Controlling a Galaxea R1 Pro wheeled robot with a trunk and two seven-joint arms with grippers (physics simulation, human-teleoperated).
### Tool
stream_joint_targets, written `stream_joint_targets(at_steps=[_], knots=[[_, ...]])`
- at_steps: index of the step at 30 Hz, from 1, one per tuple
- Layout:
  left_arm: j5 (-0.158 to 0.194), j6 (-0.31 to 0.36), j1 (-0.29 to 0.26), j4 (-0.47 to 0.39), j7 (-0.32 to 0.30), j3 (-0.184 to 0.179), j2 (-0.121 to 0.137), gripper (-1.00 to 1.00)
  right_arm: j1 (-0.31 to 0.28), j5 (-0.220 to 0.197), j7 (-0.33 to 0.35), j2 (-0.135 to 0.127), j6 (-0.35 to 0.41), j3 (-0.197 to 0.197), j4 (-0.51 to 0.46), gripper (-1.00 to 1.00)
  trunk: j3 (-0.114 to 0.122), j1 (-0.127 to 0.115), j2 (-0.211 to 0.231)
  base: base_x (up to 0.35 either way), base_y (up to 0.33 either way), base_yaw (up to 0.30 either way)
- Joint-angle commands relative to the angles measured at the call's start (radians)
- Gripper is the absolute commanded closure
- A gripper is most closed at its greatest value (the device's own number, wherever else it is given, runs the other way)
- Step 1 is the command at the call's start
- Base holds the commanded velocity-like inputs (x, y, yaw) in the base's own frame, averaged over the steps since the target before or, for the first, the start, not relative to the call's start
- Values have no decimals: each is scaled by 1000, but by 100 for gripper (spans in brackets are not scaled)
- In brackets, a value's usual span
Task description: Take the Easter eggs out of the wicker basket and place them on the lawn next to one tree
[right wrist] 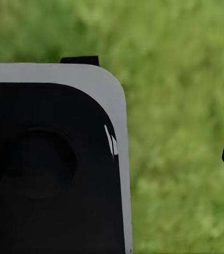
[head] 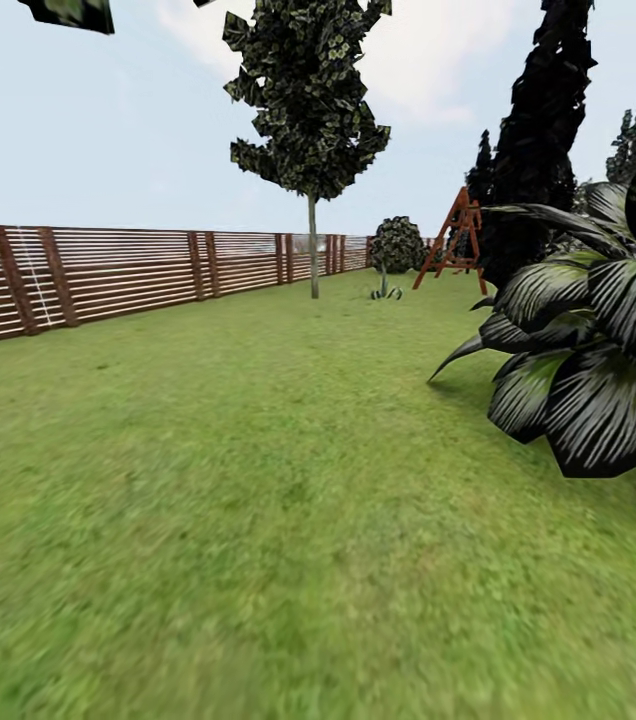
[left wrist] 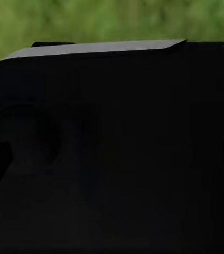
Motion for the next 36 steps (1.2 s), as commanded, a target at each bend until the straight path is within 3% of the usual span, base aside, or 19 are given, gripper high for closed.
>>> stream_joint_targets(at_steps=[1,18,36], knots=[[0,-2,0,-1,0,0,0,-100,-1,0,0,0,-4,-6,1,-100,-1,1,0,332,-2,-205],[0,-2,0,-1,1,0,-1,-100,-1,0,0,7,-4,-5,2,-100,6,1,0,332,0,-173],[1,-3,0,-1,-3,1,0,-100,-1,1,0,7,-4,-3,0,-100,6,1,0,333,45,-8]])
